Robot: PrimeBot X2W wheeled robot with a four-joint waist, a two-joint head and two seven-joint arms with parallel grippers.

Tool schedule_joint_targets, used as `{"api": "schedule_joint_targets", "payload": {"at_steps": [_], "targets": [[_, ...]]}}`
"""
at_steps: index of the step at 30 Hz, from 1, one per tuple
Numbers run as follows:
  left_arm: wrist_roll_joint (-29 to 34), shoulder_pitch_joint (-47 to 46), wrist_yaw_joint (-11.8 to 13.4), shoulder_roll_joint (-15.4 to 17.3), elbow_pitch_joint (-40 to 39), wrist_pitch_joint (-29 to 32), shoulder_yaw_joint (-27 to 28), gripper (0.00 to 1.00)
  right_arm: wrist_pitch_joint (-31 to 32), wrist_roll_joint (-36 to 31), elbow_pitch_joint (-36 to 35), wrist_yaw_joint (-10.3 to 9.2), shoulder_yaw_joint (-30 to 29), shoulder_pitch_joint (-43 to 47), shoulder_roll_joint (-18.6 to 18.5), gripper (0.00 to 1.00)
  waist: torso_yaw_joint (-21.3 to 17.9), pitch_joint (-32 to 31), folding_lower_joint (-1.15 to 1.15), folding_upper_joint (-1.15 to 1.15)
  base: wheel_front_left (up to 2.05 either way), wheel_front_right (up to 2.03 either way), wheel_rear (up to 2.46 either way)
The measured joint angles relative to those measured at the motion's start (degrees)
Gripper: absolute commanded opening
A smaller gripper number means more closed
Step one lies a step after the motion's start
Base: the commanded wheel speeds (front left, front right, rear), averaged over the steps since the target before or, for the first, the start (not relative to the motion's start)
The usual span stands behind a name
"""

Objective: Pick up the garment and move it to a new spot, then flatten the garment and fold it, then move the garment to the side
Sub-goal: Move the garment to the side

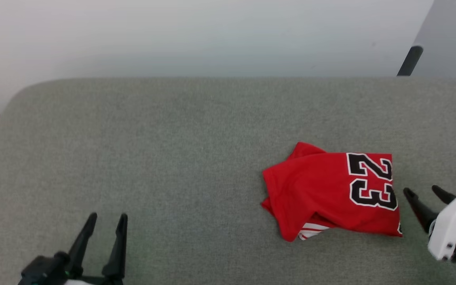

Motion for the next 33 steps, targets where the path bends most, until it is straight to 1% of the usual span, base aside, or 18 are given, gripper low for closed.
{"api": "schedule_joint_targets", "payload": {"at_steps": [4,7,10,13,17,24,25,26,27,28,29,31,32,33], "targets": [[-1.03,-2.87,0.0,0.82,0.22,0.0,-0.67,1.0,10.24,2.8,4.24,0.0,0.1,-5.5,-2.21,1.0,0.43,2.55,0.0,0.0,0.0,0.0,0.0],[-1.65,-4.41,0.0,1.29,0.33,0.0,-1.27,1.0,17.58,4.48,6.78,0.0,-0.01,-8.56,-2.25,1.0,0.8,4.55,0.0,0.0,0.0,0.0,0.0],[-2.11,-6.11,0.0,1.82,0.22,0.0,-2.03,1.0,22.82,5.42,8.35,0.0,-0.02,-11.46,-2.14,1.0,1.17,6.58,0.0,0.0,0.0,0.0,0.0],[-2.8,-7.72,0.0,2.5,-0.11,0.0,-2.48,1.0,25.4,4.87,9.79,0.0,-0.42,-13.95,-1.4,1.0,1.56,8.66,0.0,0.0,0.0,0.0,0.0],[-3.57,-9.66,0.0,3.33,-0.71,0.0,-2.91,1.0,27.38,3.11,11.55,0.0,-1.0,-16.03,-0.47,1.0,2.14,11.41,0.0,0.0,0.0,0.0,0.0],[-4.54,-12.76,0.0,4.16,-0.58,0.0,-4.42,1.0,27.84,0.52,12.89,0.01,-2.03,-17.97,0.88,1.0,3.28,15.92,0.0,0.0,0.0,0.0,0.0],[-4.56,-12.98,0.0,4.21,-0.49,0.0,-4.49,1.0,27.75,0.4,12.85,0.01,-2.08,-17.97,0.91,0.89,3.45,16.43,0.0,0.0,0.0,0.0,0.0],[-4.66,-13.16,0.0,4.22,-0.37,0.0,-4.58,1.0,27.54,0.4,12.82,0.01,-2.09,-17.97,0.9,0.45,3.63,16.87,0.0,0.0,0.0,0.0,0.0],[-4.76,-13.26,0.0,4.23,-0.34,0.0,-4.65,1.0,27.25,0.4,12.77,0.01,-2.12,-17.96,0.88,0.33,3.79,17.24,0.0,0.0,0.0,0.0,0.0],[-4.81,-13.36,0.0,4.27,-0.26,0.0,-4.66,1.0,26.77,0.41,12.72,0.01,-2.34,-17.93,0.88,0.09,3.95,17.54,0.0,0.0,0.0,0.0,0.0],[-4.87,-13.44,0.0,4.3,-0.19,0.0,-4.66,1.0,26.1,0.42,12.71,0.02,-2.58,-17.9,0.92,0.0,4.09,17.76,0.0,0.0,0.0,0.0,0.0],[-4.87,-13.46,0.0,4.42,0.05,0.0,-4.64,1.0,24.41,0.51,12.71,0.02,-2.59,-17.88,1.04,0.0,4.13,17.86,0.0,0.0,0.0,0.0,0.0],[-4.87,-13.51,0.0,4.65,0.18,0.0,-4.74,1.0,22.16,1.2,12.72,0.03,-2.3,-17.8,1.76,0.0,3.93,17.69,0.0,0.0,0.0,0.0,0.0],[-4.87,-13.51,0.0,4.65,0.18,0.0,-4.74,1.0,22.16,1.2,12.72,0.03,-2.3,-17.8,1.76,0.0,3.93,17.69,0.0,0.0,0.0,0.0,0.0]]}}
